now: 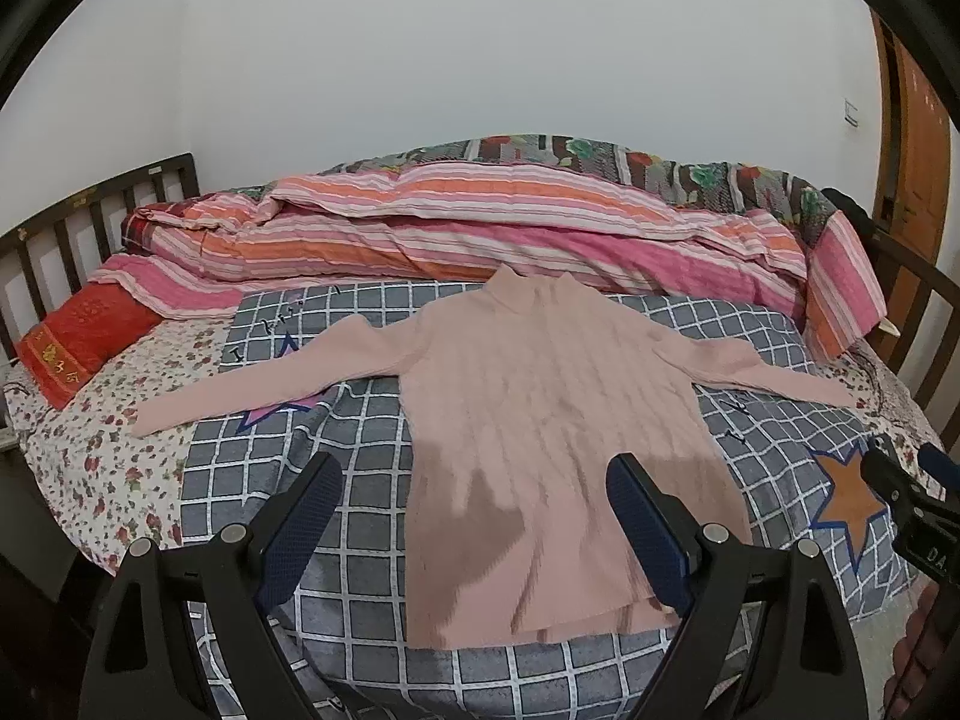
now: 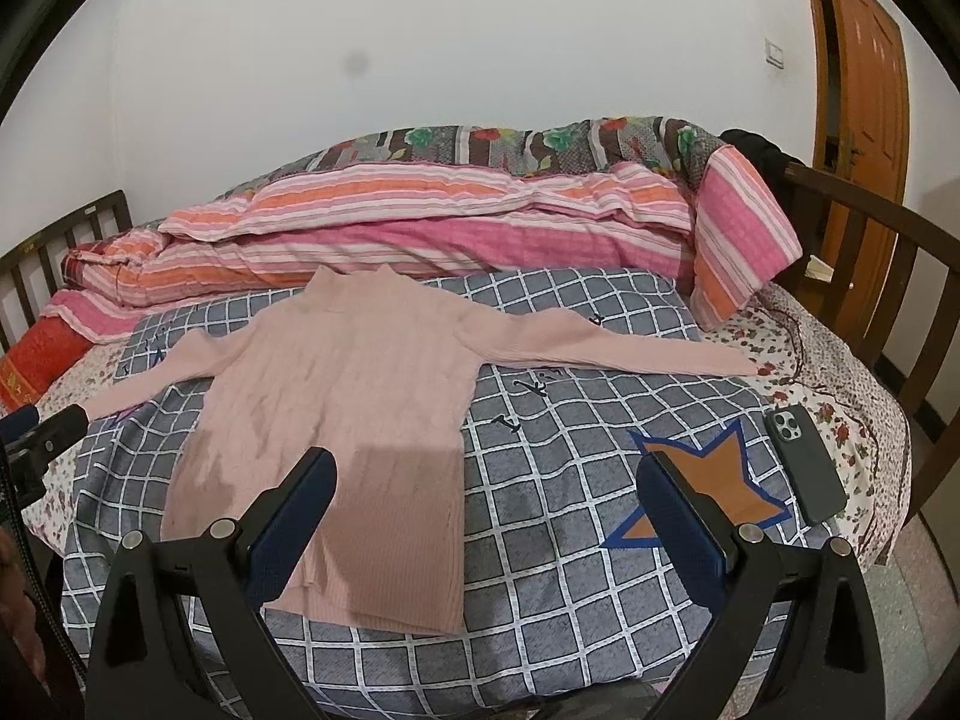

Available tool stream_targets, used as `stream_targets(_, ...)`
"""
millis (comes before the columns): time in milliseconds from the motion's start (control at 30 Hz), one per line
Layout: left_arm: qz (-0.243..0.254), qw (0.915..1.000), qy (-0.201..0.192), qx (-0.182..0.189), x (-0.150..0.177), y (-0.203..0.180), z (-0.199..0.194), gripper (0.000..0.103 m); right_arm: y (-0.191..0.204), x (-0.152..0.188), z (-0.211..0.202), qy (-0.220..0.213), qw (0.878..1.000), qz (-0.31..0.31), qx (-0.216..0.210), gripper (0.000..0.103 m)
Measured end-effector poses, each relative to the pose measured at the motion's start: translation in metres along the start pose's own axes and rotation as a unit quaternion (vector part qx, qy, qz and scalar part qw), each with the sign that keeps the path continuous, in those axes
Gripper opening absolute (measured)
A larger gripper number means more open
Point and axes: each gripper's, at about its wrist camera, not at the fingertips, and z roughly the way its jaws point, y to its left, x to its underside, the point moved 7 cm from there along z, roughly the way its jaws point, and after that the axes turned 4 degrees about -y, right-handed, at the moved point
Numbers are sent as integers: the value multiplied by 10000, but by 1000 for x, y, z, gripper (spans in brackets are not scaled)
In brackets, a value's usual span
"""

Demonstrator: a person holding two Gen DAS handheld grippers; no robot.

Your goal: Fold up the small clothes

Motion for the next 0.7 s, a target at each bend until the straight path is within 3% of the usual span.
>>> stream_targets(700,-64,9996,-51,-263,-4,18,41,95,23,-3,36,145,9996,-144,-197,99)
